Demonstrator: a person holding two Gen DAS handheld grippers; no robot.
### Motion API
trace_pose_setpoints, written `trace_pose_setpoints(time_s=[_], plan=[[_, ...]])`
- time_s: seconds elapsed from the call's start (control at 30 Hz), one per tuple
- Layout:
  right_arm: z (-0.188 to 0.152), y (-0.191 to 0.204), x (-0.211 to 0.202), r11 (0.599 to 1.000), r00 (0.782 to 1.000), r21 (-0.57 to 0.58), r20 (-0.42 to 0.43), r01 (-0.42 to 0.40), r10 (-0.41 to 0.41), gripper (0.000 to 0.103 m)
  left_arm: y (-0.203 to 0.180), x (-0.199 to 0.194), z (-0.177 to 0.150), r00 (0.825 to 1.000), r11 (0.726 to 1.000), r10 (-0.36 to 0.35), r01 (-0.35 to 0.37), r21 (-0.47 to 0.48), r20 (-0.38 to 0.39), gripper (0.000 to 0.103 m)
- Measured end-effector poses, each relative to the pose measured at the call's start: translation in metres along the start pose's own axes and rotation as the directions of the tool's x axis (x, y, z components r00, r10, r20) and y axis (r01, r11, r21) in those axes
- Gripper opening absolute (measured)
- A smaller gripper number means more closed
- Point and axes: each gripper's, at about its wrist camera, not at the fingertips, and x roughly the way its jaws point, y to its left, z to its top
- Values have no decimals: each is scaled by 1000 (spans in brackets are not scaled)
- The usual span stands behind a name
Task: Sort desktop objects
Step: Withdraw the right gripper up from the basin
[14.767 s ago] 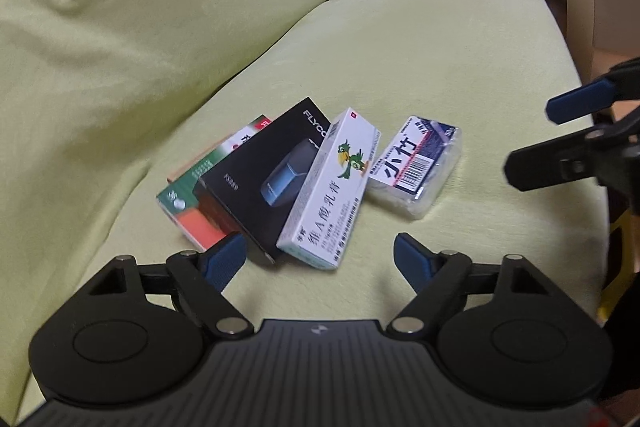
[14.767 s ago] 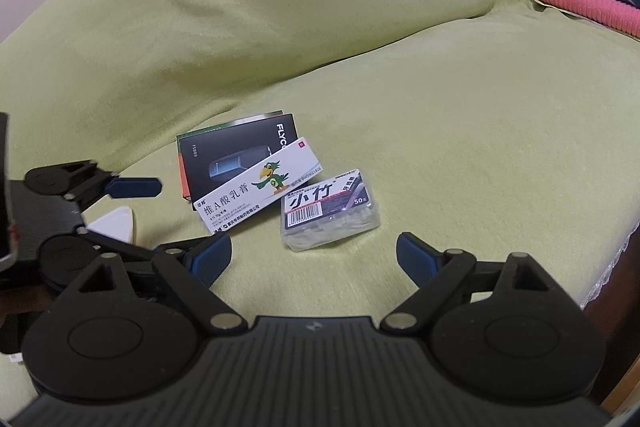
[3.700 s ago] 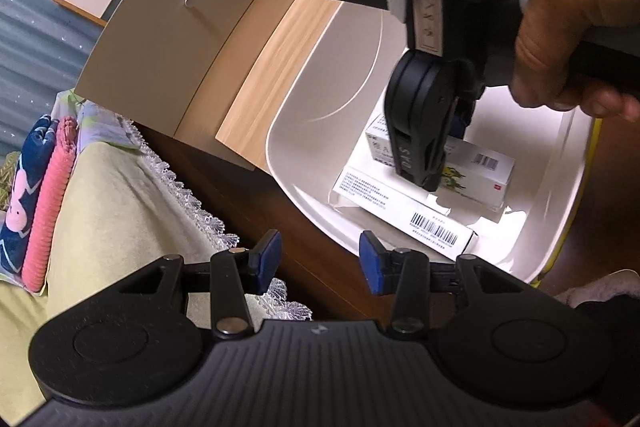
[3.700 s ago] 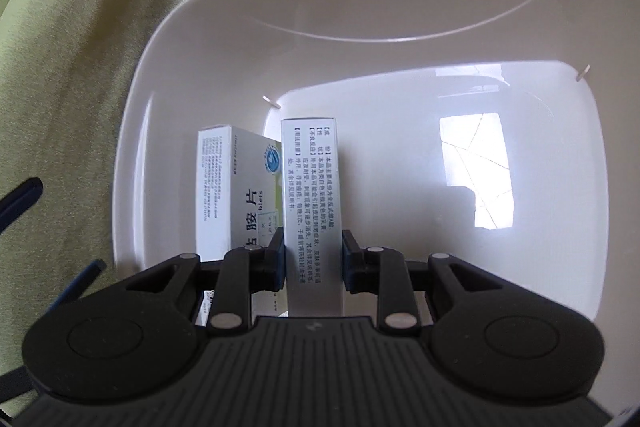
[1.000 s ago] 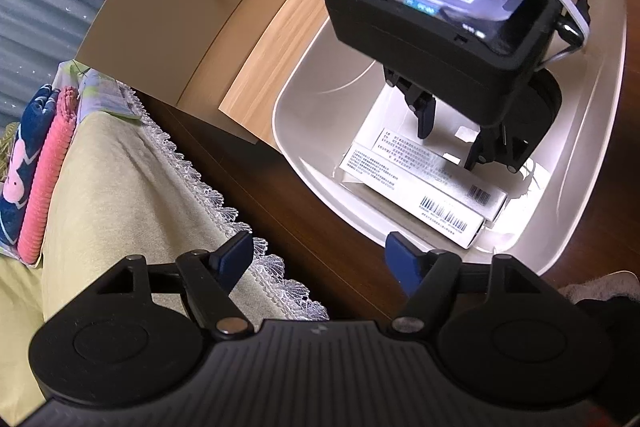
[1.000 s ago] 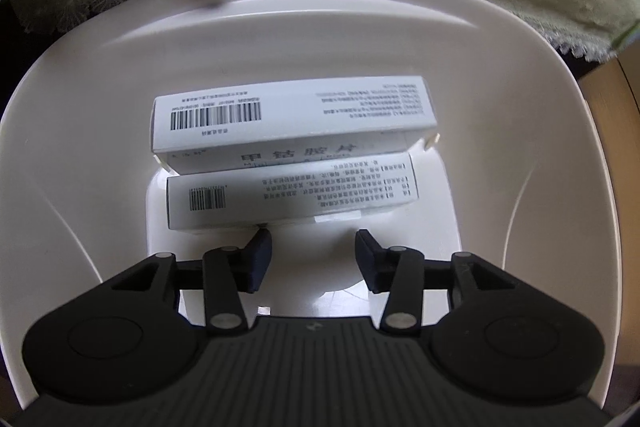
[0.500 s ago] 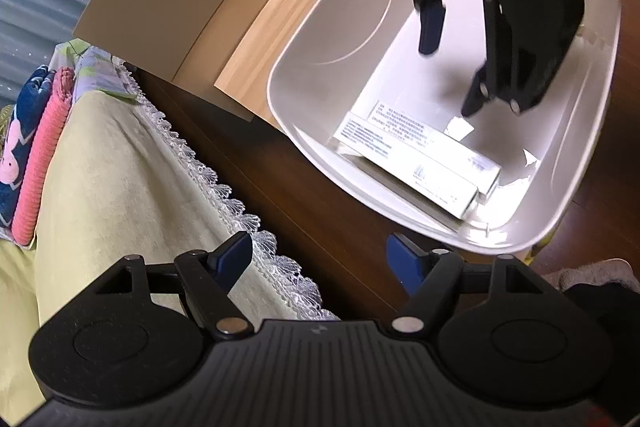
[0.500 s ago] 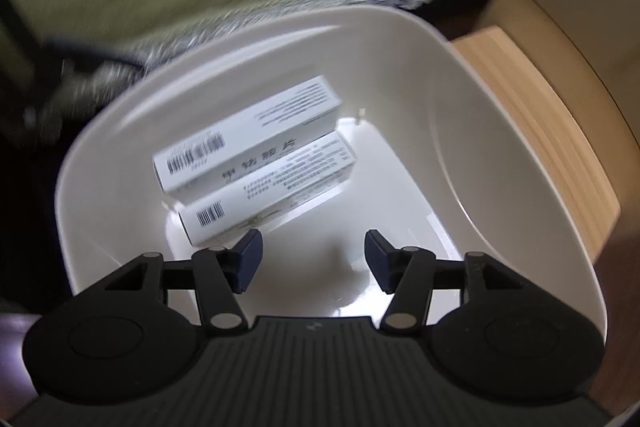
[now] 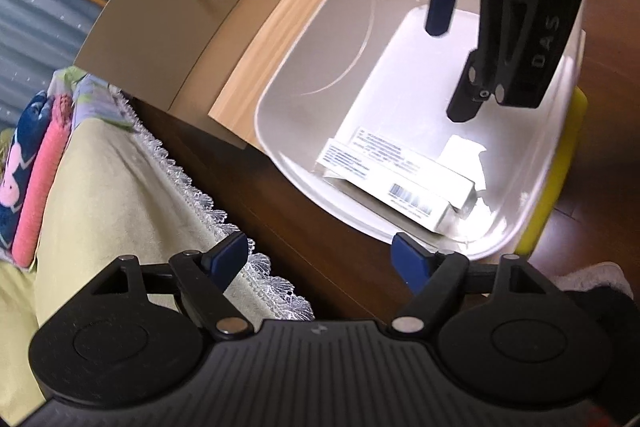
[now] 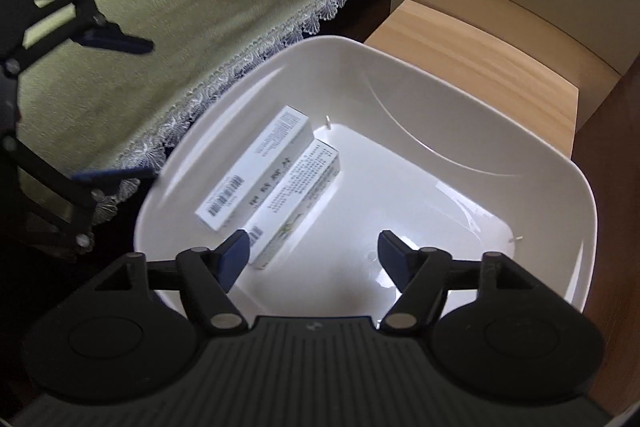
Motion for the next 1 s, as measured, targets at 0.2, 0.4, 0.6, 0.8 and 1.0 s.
trace_pose_setpoints(time_s=[0.2, 0.4, 0.6, 0.8, 1.0], plan=[[0, 10, -21, 1000, 999, -11, 32, 12, -12, 92, -4, -4, -3, 1000, 1000, 18, -18, 5, 7, 90], [-2, 12, -34, 998, 998, -18, 39, 52, -52, 98, -7, -11, -4, 999, 999, 42, -43, 17, 30, 96], [-1, 13, -42, 997, 997, -19, 40, 72, -71, 100, -10, -13, -5, 998, 998, 52, -54, 35, 44, 102], [-1, 14, -50, 996, 995, -16, 43, 86, -85, 102, -12, -17, -4, 996, 997, 59, -62, 50, 62, 102], [-3, 16, -57, 995, 994, -25, 54, 98, -96, 102, -17, -21, -4, 996, 994, 55, -62, 88, 71, 102]])
